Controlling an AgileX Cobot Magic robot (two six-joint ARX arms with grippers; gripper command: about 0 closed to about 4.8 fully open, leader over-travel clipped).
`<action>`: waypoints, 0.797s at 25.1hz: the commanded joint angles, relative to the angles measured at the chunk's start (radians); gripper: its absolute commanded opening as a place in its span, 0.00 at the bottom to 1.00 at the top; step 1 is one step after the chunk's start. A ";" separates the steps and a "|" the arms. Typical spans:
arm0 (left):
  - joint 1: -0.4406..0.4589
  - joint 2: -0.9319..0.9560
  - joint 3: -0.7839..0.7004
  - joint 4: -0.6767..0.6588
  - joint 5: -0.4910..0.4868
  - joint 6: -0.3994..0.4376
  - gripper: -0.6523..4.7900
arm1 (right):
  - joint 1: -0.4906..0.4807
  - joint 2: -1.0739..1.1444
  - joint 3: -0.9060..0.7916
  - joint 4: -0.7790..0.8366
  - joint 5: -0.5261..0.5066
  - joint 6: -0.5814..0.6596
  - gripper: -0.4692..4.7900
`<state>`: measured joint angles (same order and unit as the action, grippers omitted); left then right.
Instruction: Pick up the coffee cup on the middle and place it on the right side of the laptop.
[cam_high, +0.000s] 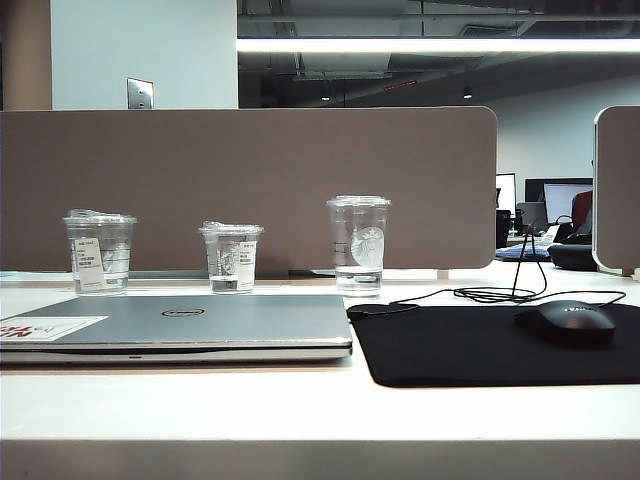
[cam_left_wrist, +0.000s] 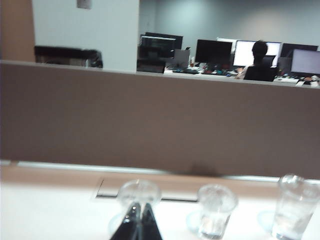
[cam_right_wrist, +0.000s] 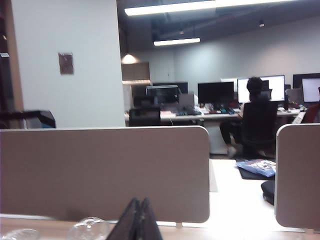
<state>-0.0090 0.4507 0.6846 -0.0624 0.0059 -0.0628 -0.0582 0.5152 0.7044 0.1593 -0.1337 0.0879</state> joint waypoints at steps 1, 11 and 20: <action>0.001 0.084 0.037 0.005 0.035 -0.006 0.11 | 0.032 0.100 0.076 -0.021 -0.003 -0.041 0.08; -0.126 0.432 0.050 0.188 0.212 0.055 0.96 | 0.187 0.514 0.270 -0.196 -0.183 -0.041 0.08; -0.204 0.780 0.050 0.423 0.146 0.074 1.00 | 0.202 0.765 0.359 -0.176 -0.235 -0.067 0.08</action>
<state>-0.2111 1.1900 0.7273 0.2764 0.1516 0.0067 0.1421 1.2724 1.0451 -0.0429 -0.3607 0.0261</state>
